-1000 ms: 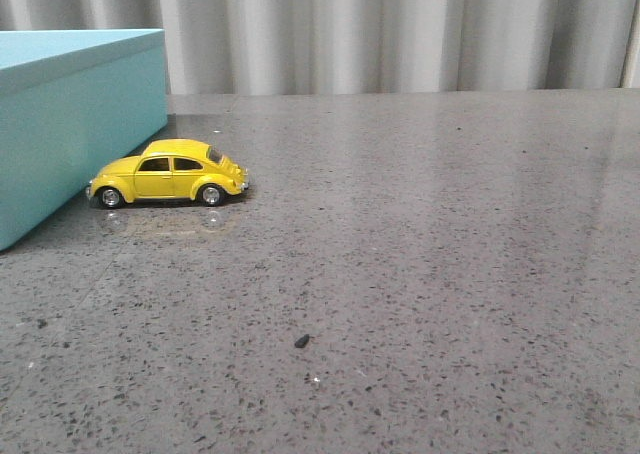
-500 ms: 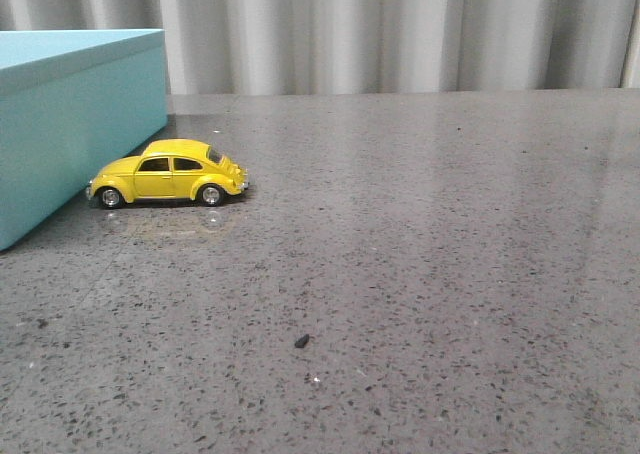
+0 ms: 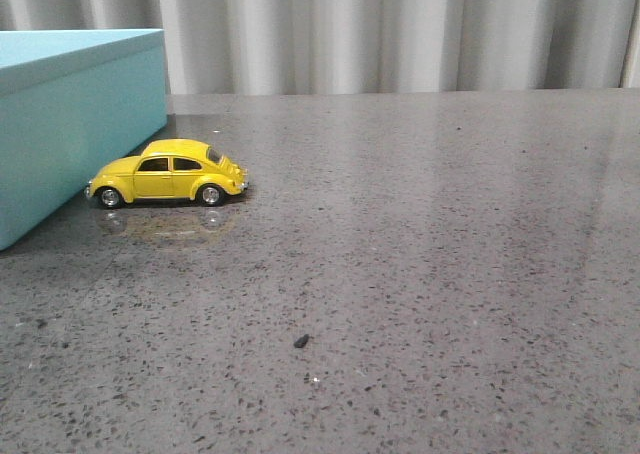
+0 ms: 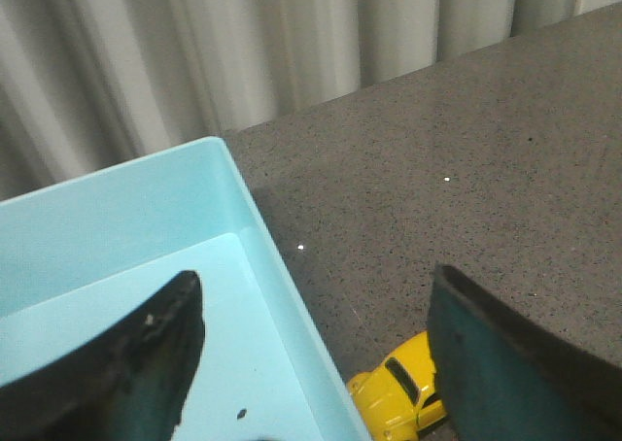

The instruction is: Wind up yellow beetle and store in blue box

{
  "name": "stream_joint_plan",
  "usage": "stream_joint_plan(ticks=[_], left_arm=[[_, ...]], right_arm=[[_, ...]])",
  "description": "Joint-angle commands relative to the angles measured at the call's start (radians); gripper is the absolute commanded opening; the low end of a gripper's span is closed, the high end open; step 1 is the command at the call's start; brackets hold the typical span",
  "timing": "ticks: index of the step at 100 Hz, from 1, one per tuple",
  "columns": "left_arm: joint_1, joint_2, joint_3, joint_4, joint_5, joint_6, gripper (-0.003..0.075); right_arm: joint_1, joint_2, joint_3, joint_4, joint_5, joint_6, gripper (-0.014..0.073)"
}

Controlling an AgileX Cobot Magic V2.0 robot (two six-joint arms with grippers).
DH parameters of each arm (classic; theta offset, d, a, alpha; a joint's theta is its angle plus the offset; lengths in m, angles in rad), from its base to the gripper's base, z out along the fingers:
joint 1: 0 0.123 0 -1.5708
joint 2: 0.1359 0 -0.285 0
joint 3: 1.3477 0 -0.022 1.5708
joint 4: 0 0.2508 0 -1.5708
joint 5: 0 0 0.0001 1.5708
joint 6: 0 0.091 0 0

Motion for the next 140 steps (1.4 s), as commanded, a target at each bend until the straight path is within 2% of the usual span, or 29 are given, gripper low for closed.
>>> stream_joint_plan(ticks=[1,44,67,76,140], left_arm=[[-0.021,0.049,-0.086,0.0,-0.047,0.051,0.0494],[-0.088,0.347,-0.4,-0.028,0.312,0.536,0.0494],[-0.089,0.448,-0.477,-0.219,0.461,0.806,0.0494],[-0.089,0.488,-0.496,-0.254,0.514,0.834,0.0494],[-0.089,0.687,-0.508,-0.143,0.515,0.86,0.0494]], right_arm=[[-0.001,-0.054,-0.026,0.006,-0.015,-0.014,-0.0061],[-0.001,-0.146,-0.024,0.006,-0.012,-0.014,-0.0061],[-0.001,-0.154,-0.024,0.006,-0.008,-0.014,-0.0061],[-0.001,-0.154,-0.024,0.006,-0.008,-0.014,-0.0061],[-0.001,-0.154,-0.024,0.006,-0.008,-0.014,-0.0061]])
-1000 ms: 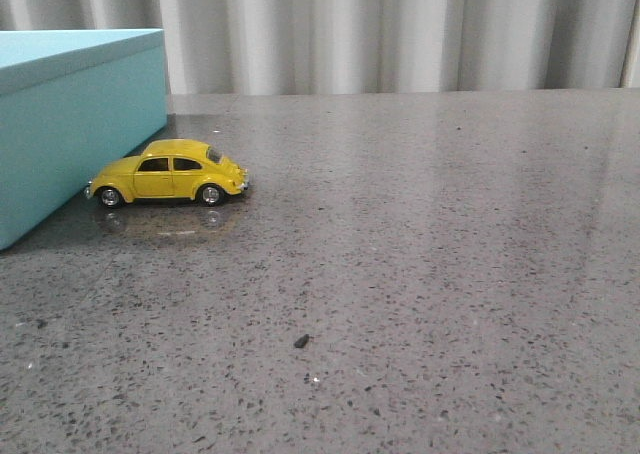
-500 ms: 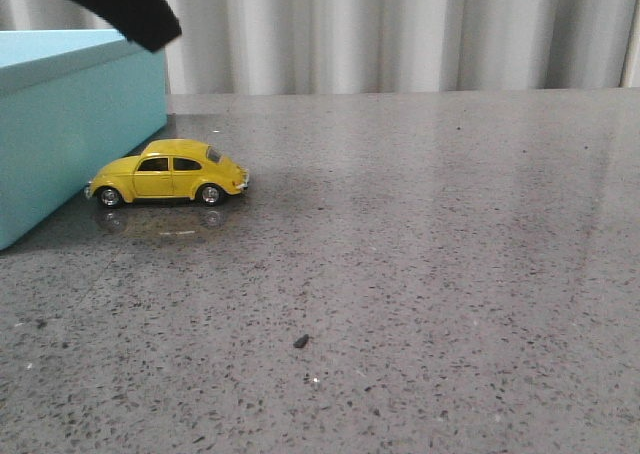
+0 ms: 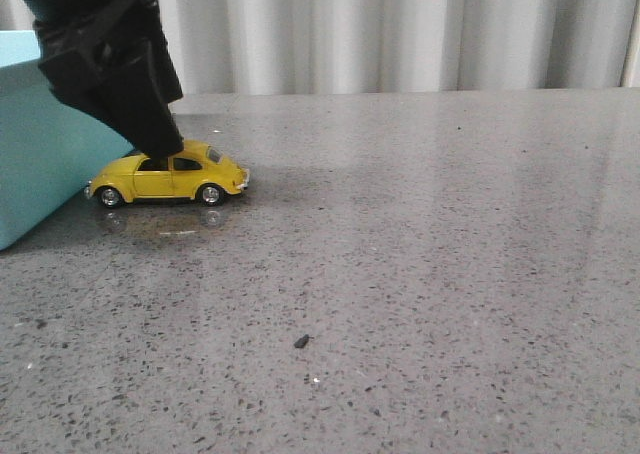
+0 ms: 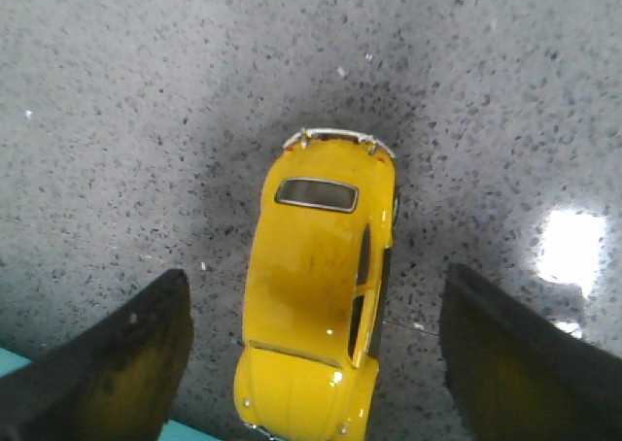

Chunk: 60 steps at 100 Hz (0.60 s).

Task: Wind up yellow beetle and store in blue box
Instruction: 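Move the left gripper over the beetle and lower it around the car, then close the left gripper on the beetle's body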

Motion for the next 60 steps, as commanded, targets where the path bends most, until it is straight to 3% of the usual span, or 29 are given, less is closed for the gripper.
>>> stream_joint_plan(ticks=[1,60], left_arm=[[-0.008,-0.017,-0.039,-0.009,-0.041,-0.001,0.0494],[-0.008,0.103,-0.068,0.022,-0.052,-0.001,0.0494]], right_arm=[[-0.001,-0.025,-0.024,0.004,-0.016,-0.01,-0.0061],[-0.001,-0.025,-0.024,0.004,-0.014,-0.01,-0.0061]])
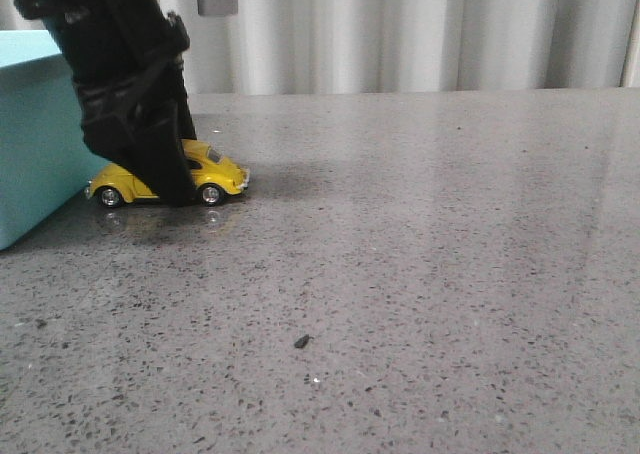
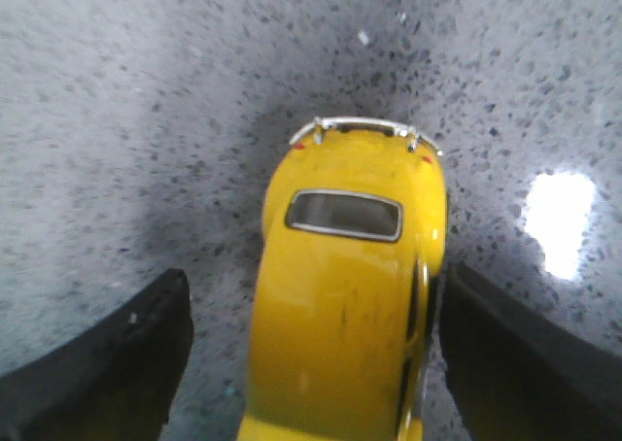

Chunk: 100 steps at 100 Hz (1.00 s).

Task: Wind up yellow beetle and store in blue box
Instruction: 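Close the left gripper on the beetle's body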

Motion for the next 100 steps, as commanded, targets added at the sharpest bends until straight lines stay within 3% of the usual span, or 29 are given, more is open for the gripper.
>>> stream_joint_plan(ticks=[1,39,65,100], left_arm=[[-0.008,-0.029,-0.032,-0.011,-0.032,-0.003,0.0494],[-0.008,-0.029,-0.032,0.009,-0.019,-0.003,0.0489],[-0.008,-0.029,-0.032,0.057,0.0,-0.003,0.0358],[-0.008,-0.029,-0.032,0.068,0.002,-0.003,0.0267]], right_arm=[[-0.001,-0.025,-0.024,0.004,-0.015,-0.01,-0.0061],[-0.001,-0.025,-0.024,0.004,-0.015,-0.01,-0.0061],[-0.001,-0.025,-0.024,0.004,-0.015,-0.01,-0.0061],[-0.001,-0.025,-0.024,0.004,-0.015,-0.01,-0.0061]])
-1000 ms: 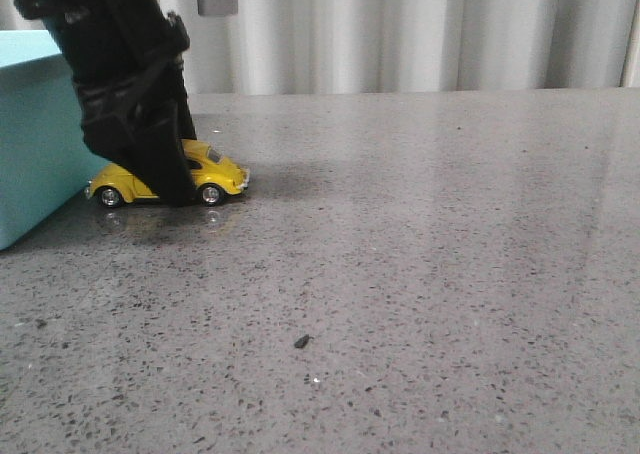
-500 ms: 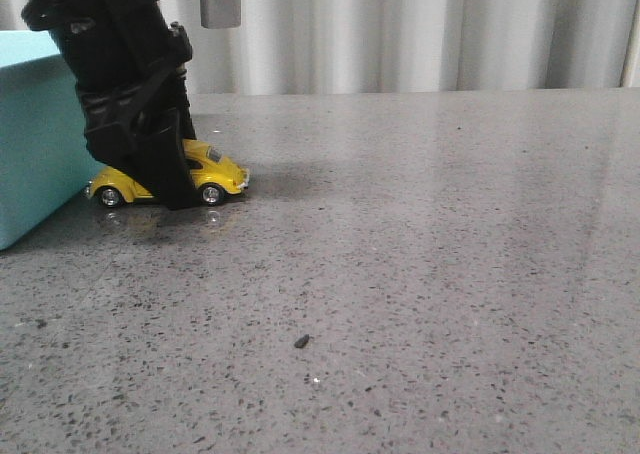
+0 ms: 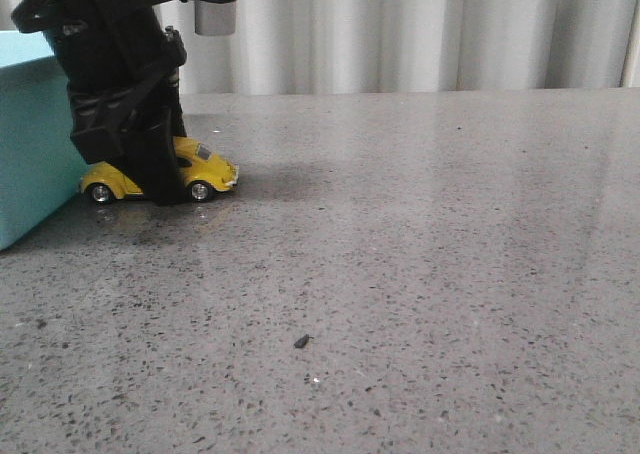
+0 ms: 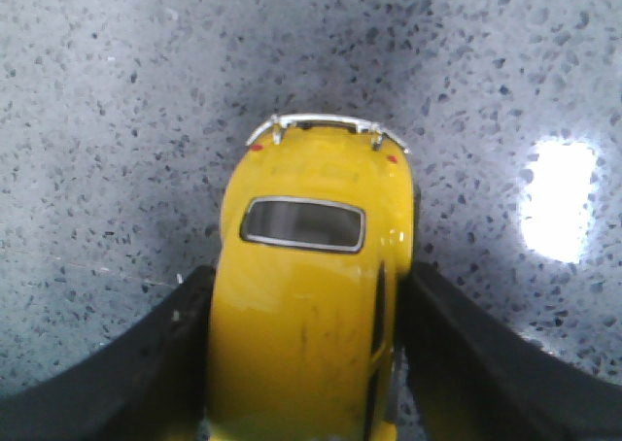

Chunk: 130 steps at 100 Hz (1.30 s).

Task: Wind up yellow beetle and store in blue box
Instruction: 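Close the left gripper on the beetle's body, then lift the beetle with the left gripper and carry it over the box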

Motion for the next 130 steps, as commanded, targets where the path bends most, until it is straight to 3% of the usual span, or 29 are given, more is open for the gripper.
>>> stream_joint_plan(ticks=[1,28,47,102,130], left_arm=[[-0.008,-0.037,-0.029,0.008,-0.015,-0.005,0.0265],[-0.008,-0.037,-0.029,0.008,-0.015,-0.005,0.013],[-0.008,-0.039,-0.031,0.008,-0.015,-0.005,0.0075],[-0.008,-0.039,-0.216,-0.026,0.042,-0.009,0.007],[-0.008,-0.039,-0.386,-0.098,0.103,-0.013,0.007]], right_arm=[[-0.001,-0.025,-0.024,0.004,-0.015,-0.008,-0.0061],[-0.001,-0.025,-0.024,0.004,-0.015,-0.008,-0.0061],[-0.001,-0.025,-0.024,0.004,-0.015,-0.008,-0.0061],[-0.001,-0.025,-0.024,0.004,-0.017,-0.008,-0.0061],[-0.001,-0.025,-0.024,0.004,-0.017,-0.008,-0.0061]])
